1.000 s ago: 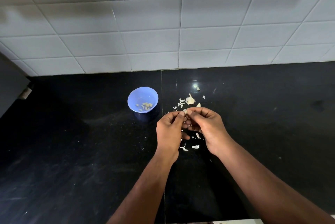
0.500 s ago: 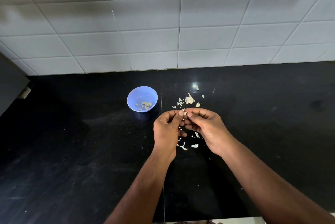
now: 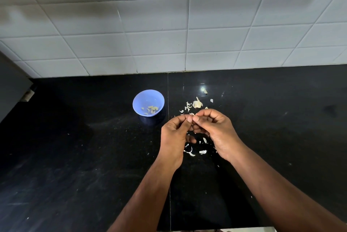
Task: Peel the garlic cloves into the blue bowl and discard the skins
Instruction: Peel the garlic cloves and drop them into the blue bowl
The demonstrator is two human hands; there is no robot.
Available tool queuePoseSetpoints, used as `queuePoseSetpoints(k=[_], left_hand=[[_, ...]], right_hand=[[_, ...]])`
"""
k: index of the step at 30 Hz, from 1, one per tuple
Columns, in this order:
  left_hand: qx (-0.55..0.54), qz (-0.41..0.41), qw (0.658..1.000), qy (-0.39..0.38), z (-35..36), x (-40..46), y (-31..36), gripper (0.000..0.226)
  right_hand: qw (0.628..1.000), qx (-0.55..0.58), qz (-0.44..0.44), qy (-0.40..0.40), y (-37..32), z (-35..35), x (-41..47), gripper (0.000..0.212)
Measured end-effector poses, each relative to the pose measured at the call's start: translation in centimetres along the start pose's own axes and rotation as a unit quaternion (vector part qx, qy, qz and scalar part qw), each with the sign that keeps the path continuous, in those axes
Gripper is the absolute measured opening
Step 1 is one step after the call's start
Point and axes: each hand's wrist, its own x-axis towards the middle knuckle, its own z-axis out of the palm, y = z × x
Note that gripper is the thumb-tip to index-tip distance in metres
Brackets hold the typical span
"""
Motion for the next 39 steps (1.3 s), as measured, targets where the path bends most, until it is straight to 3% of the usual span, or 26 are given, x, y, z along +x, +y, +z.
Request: queuePoseSetpoints(k=[9,13,18,24,32,36,39], left_hand=[[0.0,0.001,1.0,0.007,0.1,0.2,-0.6,0.015],[0.014,0.011,1.0,0.012,0.1,0.4,-0.6,0.014],[0.032,0.038,0.998,0.032,0.3,0.5,-0.5,0.011],[0.114,0.098,0.988,0.044,-0.1,0.7,-0.4,0.015],[0.173,0.128,0.973,0.084,-0.4,0.5,0.9,0.017],[0.158,0.101,0.982,0.034,-1.2,0.4,1.7,0.005],[0.148,0.073,0.986,-0.018,-1.7,0.3,2.4,0.008]], right_hand=[[0.997,-0.073,0.009,-0.029,-0.3,-0.1,0.5,0.009],[0.997,-0.078,-0.017,0.007,-0.4,0.1,0.5,0.016],[0.995,-0.093,0.037,0.023,-0.3,0.2,0.4,0.013],[0.992,-0.041,0.123,0.007,-0.6,0.2,0.6,0.026],[0.993,-0.013,0.111,-0.026,-1.0,0.1,0.6,0.017],[0.991,-0.041,0.117,-0.059,-1.8,-0.3,0.6,0.011],[0.986,-0.067,0.122,-0.093,-2.3,-0.9,0.6,0.008]])
